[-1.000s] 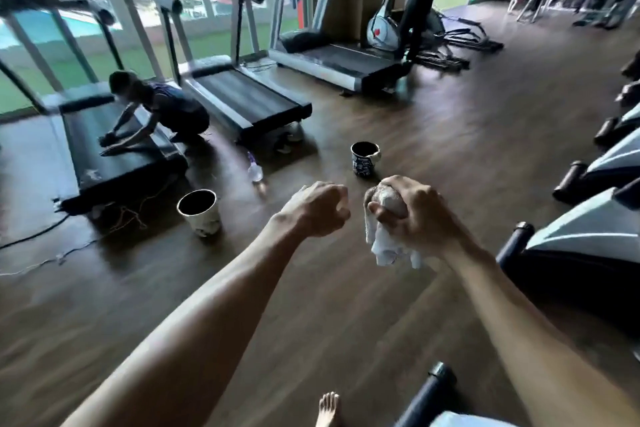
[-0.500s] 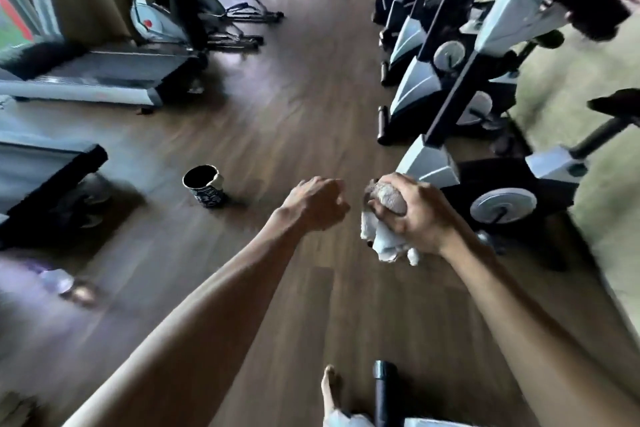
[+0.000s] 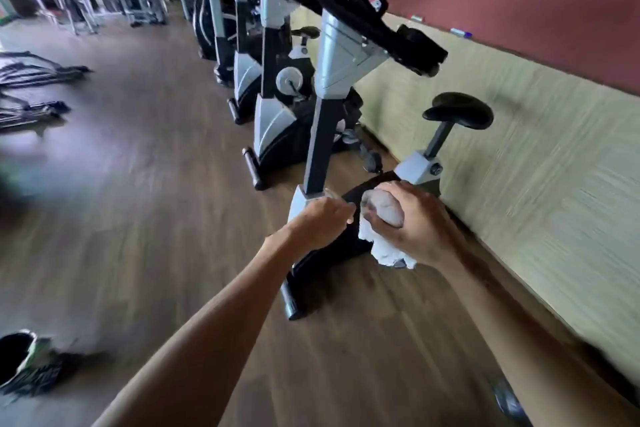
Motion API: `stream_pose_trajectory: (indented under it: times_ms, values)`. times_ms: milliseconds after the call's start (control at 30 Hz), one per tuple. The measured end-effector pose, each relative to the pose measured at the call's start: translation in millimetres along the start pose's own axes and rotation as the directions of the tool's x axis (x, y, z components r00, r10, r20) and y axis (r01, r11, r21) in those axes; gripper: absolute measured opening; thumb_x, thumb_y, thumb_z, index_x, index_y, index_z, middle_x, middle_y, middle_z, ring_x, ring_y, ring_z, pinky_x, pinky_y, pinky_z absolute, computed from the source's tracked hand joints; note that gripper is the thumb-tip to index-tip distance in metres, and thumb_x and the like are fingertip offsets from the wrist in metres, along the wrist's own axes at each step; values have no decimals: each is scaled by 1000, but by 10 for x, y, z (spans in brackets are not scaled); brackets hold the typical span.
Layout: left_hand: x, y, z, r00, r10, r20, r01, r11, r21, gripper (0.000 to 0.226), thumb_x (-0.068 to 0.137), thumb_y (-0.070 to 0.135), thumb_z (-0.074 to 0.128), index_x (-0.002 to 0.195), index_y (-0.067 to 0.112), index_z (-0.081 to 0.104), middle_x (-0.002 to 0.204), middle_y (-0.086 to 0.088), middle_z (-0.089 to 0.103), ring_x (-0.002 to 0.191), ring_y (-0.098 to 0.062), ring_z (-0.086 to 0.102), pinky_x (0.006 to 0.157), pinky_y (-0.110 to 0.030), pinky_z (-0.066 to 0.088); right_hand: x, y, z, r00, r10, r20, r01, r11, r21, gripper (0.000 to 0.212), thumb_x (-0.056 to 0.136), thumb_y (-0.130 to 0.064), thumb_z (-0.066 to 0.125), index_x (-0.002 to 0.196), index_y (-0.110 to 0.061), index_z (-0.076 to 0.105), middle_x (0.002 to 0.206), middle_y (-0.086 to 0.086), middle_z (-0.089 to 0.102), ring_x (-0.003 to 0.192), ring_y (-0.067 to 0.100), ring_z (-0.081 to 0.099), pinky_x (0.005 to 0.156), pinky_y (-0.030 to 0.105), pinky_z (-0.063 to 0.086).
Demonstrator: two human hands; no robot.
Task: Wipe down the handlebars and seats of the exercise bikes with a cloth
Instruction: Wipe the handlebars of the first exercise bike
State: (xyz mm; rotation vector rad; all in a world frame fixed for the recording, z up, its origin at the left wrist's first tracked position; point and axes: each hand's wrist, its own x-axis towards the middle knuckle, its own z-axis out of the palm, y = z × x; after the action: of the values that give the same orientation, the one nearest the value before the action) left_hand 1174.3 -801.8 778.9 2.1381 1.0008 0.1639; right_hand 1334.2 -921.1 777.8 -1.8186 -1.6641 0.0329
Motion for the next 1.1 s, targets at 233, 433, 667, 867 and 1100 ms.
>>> stream_pose_trajectory:
  times_ms: [233,433,667,867,1100]
  values:
    - [1365,774,122,840,343,421,65,706,-705,46,101,51,53,114,9,66,89,-7,74,80,-18,71,74,-33,57,587,568,-265,939,232,-254,-246,969,-27,80,78,-48,83,142,-20,46,132,-3,56,116,13,50,94,28,43]
    - [2225,1197,257,714,534,453,43,612,-790,48,96,38,70,129,4,66,123,-27,68,121,-49,61,105,-56,46,668,865,-457,734,479,-480,-535,844,24,130,54,-71,81,158,-17,25,147,3,32,129,8,31,103,26,35]
    - [2467,1834,610,540,693,479,-75,606,-792,49,82,33,73,123,7,68,117,-16,74,111,-33,71,97,-48,53,354,925,-702,296,804,-516,-647,566,511,44,96,-40,67,129,-13,58,111,-12,69,93,-8,67,78,15,54]
    - [2499,2296,1108,500,687,526,-27,620,-784,54,86,52,77,116,7,73,112,-14,76,108,-30,73,99,-50,55,309,1191,-922,66,751,-657,-633,541,554,26,92,-22,75,111,-9,63,100,-1,73,87,9,72,69,23,55]
    - [2932,2992,1450,336,756,561,-96,620,-778,50,98,48,57,115,4,75,109,-21,75,111,-30,70,101,-41,51,191,1687,-1551,76,733,-676,-599,576,557,85,77,-30,90,145,-21,40,138,0,53,118,10,58,92,31,58]
